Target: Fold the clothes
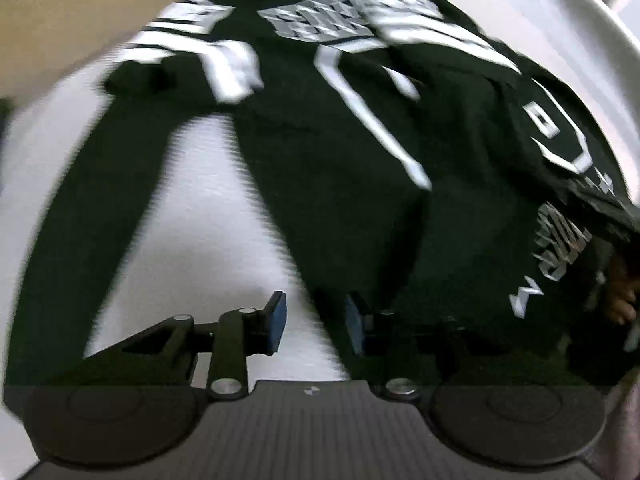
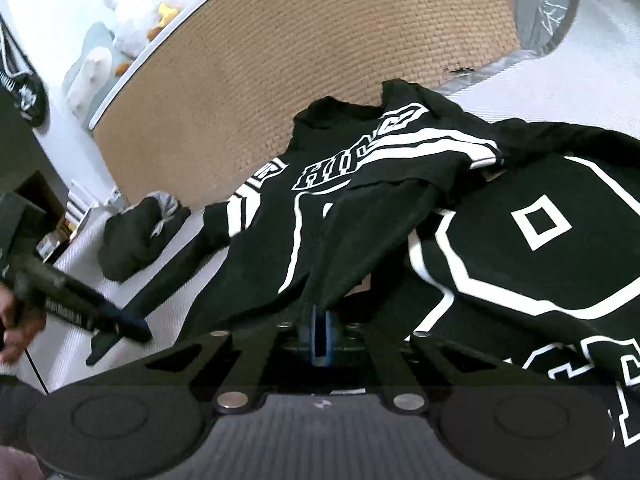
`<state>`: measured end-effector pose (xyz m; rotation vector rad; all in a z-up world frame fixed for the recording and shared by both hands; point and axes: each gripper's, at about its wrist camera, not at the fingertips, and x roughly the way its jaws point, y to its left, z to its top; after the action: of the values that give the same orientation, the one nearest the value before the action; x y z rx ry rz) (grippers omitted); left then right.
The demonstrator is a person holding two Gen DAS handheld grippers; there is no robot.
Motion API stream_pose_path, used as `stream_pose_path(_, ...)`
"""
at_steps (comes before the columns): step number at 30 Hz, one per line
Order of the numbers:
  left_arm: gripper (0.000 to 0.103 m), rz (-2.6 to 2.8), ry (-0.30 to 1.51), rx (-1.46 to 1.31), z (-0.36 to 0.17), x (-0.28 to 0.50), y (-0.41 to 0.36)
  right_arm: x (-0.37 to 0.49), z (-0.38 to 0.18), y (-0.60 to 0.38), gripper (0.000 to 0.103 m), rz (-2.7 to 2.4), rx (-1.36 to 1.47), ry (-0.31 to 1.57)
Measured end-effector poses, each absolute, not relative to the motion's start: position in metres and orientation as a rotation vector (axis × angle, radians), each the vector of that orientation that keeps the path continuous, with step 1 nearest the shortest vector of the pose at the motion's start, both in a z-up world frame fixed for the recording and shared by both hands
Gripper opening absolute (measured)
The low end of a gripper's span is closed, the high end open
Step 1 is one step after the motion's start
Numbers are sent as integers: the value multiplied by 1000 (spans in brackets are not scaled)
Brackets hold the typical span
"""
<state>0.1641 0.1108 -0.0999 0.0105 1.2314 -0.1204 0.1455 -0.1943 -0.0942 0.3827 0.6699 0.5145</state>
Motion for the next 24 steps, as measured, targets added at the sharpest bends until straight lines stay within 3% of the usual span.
stream_pose_path(2, 43, -41, 1192, -36, -97, 156, 133, 140, -93, -190, 9, 522, 365, 667)
stream_pose_path(6, 44, 119, 1109, -148, -94, 133, 186, 131, -90, -183, 12, 532, 328, 654)
stream_pose_path(9, 52, 241, 1011, -272, -91, 106, 228, 130, -91, -182, 13, 534, 314, 652)
stream_pose_path(12, 53, 343, 936, -380, -94, 77, 259, 131, -94, -182, 13, 538, 295, 662)
stream_pose_path(24, 60, 557, 855, -678, -132, 21, 333, 132, -102, -183, 18, 552, 328, 692)
